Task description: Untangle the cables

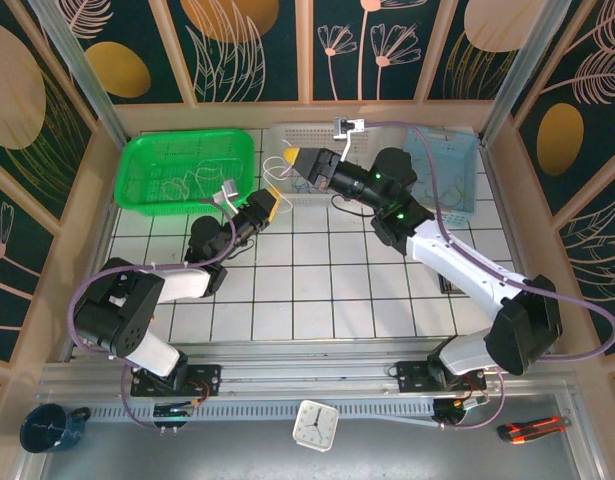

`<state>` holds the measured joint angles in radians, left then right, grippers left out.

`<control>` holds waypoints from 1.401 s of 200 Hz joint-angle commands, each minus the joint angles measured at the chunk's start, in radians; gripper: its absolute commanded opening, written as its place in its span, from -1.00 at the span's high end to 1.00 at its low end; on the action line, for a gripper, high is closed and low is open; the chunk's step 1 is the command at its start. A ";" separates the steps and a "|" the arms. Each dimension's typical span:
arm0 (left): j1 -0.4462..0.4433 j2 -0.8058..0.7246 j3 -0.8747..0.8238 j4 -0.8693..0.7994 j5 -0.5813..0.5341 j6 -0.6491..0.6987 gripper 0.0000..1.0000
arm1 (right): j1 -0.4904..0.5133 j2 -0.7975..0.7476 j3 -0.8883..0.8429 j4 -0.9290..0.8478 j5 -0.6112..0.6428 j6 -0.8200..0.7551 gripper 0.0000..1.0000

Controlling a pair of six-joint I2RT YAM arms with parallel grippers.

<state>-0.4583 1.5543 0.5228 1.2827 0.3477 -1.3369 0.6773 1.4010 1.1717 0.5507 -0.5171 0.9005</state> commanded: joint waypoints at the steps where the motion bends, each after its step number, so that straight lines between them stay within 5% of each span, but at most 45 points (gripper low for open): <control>1: -0.005 0.015 0.018 0.082 -0.018 -0.007 -0.10 | 0.012 0.000 0.017 0.066 -0.001 0.016 1.00; 70: -0.010 0.035 0.045 0.093 -0.009 -0.010 0.21 | 0.016 -0.003 0.008 0.068 -0.003 0.014 1.00; 113: -0.011 0.022 0.034 0.089 -0.015 -0.008 1.00 | -0.004 -0.029 -0.015 0.046 0.004 -0.007 1.00; 164: 0.013 -0.166 0.048 -0.196 -0.083 0.137 1.00 | -0.231 -0.233 -0.229 -0.062 0.050 -0.046 1.00; 204: 0.146 -0.318 0.057 -0.345 -0.104 0.164 1.00 | -0.434 -0.381 -0.385 -0.158 0.070 -0.077 1.00; 280: 0.311 -0.368 0.277 -0.531 -0.056 0.227 1.00 | -0.571 -0.488 -0.592 -0.212 0.152 -0.031 1.00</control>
<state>-0.1879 1.1973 0.7185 0.8253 0.2695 -1.1507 0.1562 0.9627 0.6418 0.3496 -0.4080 0.8459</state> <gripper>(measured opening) 0.045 0.041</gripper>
